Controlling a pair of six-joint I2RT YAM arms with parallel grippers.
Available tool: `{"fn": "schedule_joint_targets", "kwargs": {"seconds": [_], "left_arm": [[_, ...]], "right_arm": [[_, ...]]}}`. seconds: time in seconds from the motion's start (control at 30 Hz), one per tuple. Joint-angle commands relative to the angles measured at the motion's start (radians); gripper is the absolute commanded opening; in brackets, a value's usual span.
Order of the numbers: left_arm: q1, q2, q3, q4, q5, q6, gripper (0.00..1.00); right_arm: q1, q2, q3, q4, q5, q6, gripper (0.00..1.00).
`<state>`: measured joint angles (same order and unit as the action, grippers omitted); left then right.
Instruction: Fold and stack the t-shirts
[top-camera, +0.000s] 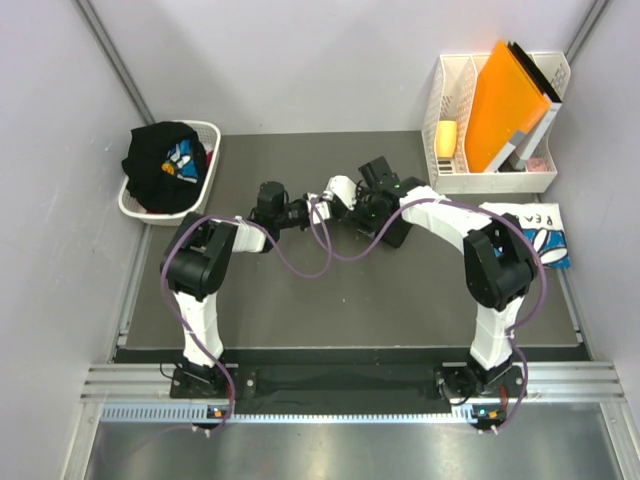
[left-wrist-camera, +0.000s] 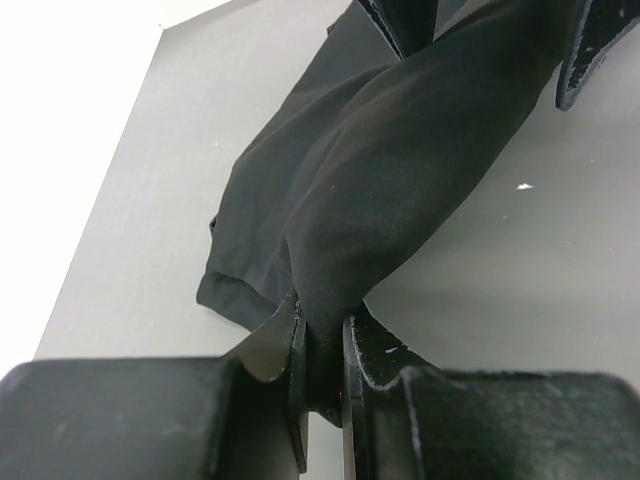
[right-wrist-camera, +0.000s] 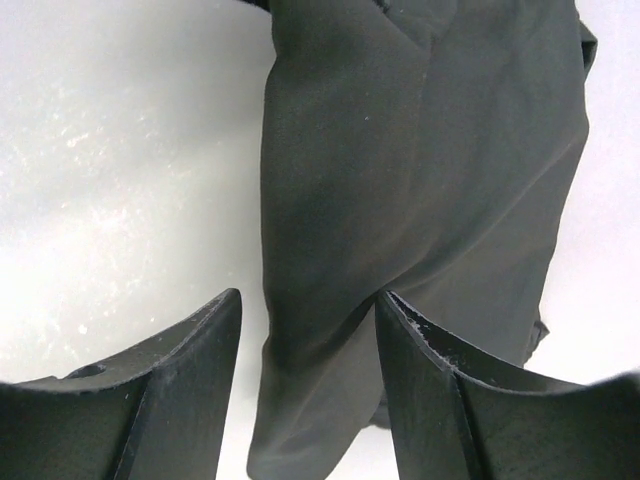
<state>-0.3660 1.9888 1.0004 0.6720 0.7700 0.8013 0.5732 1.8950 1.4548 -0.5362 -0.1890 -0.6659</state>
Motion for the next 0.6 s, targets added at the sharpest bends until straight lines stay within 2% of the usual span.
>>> {"fn": "schedule_joint_targets", "kwargs": {"seconds": [0.0,0.43,0.53,0.57], "left_arm": [[-0.025,-0.035,0.046,0.075,-0.047,-0.033,0.00],[-0.019,-0.051,0.038,0.087,-0.057,-0.045,0.00],[-0.017,-0.054,0.032,0.092,-0.057,-0.048,0.00],[-0.016,-0.054,0.032,0.092,-0.058,-0.048,0.00]], "right_arm": [[0.089,0.047,0.012,0.053,-0.069,-0.009,0.56],[0.106,0.082,-0.039,0.200,0.137,-0.030,0.56],[0.106,0.079,-0.059,0.211,0.158,-0.049,0.50],[0.108,0.078,-0.062,0.212,0.160,-0.052,0.35]]}}
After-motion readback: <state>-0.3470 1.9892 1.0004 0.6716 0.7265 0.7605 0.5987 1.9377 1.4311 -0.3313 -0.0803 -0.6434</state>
